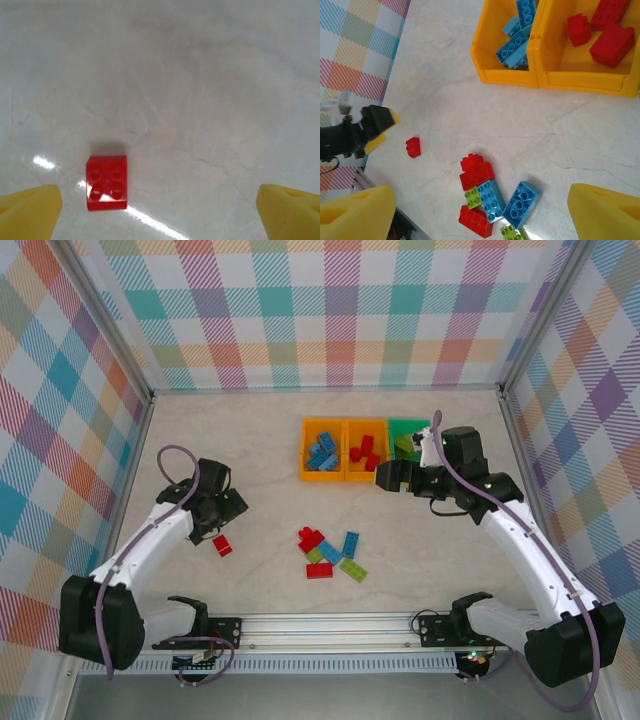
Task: Sort the legos into containers by color
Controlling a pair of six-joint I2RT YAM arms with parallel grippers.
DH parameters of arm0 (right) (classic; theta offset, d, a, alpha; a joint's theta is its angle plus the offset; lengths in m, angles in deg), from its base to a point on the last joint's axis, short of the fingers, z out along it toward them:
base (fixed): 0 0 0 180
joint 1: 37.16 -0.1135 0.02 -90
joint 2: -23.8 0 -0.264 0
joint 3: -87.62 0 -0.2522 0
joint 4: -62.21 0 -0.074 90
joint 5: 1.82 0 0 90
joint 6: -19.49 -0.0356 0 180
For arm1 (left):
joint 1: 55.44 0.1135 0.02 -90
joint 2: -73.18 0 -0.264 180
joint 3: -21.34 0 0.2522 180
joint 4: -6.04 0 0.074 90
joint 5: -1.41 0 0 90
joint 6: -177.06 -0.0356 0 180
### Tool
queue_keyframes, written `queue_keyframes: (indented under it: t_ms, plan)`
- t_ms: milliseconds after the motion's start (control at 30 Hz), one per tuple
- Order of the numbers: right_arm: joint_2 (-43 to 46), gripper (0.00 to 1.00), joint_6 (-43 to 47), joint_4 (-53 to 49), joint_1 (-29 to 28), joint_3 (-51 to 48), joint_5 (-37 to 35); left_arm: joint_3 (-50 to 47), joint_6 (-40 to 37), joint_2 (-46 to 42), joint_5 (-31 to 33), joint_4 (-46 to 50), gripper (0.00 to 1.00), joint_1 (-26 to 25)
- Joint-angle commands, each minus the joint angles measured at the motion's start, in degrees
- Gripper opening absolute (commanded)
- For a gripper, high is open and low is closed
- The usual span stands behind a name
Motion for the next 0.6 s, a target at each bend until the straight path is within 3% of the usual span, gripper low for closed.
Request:
queue_keyframes:
  t_ms: [0, 133, 200, 400, 567]
  plan:
    - [0.2, 0.91, -0.4, 1.1, 0.2, -1.0, 3.3, -2.5, 4.4, 1.9, 0.0, 3.4, 0.98, 0.7]
    - [-0.3, 0.92, 0.3, -0.7, 0.2, -1.0, 3.5, -5.3, 5.1, 3.1, 4.6, 2.1, 0.93, 0.7]
    - [0.0, 0.93, 0.5, -1.6, 0.2, -1.1, 4.0, -6.8, 5.0, 4.0, 3.9, -0.2, 0.89, 0.7]
    - [1.0, 0.96, 0.2, -2.1, 0.2, -2.1, 5.1, -8.7, 3.3, 8.2, 0.9, -6.3, 0.63, 0.7]
    - [1.1, 0.96, -0.8, -1.2, 0.2, -2.4, 5.1, -9.6, 2.8, 8.0, 1.7, -7.5, 0.50, 0.7]
